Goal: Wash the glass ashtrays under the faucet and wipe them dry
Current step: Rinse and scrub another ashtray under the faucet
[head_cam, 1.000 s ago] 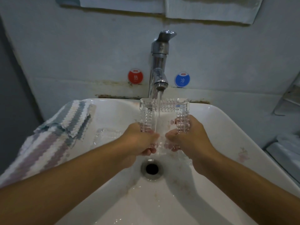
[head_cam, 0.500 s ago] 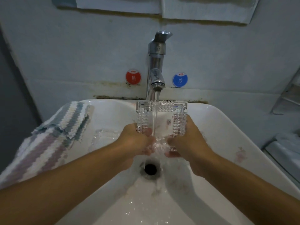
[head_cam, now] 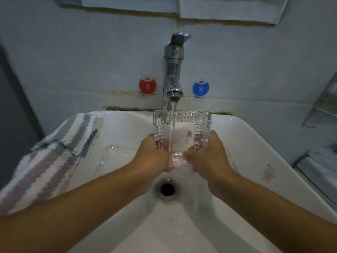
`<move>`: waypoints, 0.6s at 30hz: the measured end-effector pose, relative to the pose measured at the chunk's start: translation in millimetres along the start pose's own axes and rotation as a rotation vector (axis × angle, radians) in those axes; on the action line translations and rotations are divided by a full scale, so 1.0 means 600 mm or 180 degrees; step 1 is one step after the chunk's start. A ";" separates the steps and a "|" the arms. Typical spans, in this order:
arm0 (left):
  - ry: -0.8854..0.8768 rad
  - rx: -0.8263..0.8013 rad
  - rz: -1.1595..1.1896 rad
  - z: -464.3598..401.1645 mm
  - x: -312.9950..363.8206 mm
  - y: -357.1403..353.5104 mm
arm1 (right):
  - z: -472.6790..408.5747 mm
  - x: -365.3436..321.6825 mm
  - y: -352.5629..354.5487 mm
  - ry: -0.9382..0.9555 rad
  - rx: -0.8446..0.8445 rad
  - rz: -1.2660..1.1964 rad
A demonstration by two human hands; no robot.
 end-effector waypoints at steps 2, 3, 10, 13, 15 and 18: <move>-0.0091 0.0109 -0.0019 0.003 0.010 0.010 | -0.001 -0.001 -0.004 0.0028 -0.0066 -0.0018; -0.0135 0.0158 -0.0053 0.003 0.015 0.016 | -0.001 -0.002 -0.007 0.0045 -0.0098 -0.0006; -0.0164 0.0173 -0.0055 0.008 0.029 0.017 | -0.011 0.006 -0.016 0.0025 -0.0173 0.0066; -0.0155 -0.0167 -0.0093 0.006 0.033 -0.005 | -0.018 0.020 -0.008 -0.0137 -0.0105 0.0020; 0.0000 -0.0253 -0.0032 0.004 0.026 -0.011 | -0.018 0.030 -0.002 -0.0299 -0.0042 -0.0071; 0.0195 -0.0254 0.0114 0.004 0.018 -0.011 | -0.019 0.033 -0.001 -0.0383 -0.0037 -0.0104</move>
Point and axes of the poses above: each hand's wrist, its own z-axis away from the middle knuckle, its own y-axis out of the back of the hand, x = y × z, the point moved 10 cm from there along -z, towards the middle knuckle, and after that the axes turned 12 degrees about -y, right-handed, at the moved point
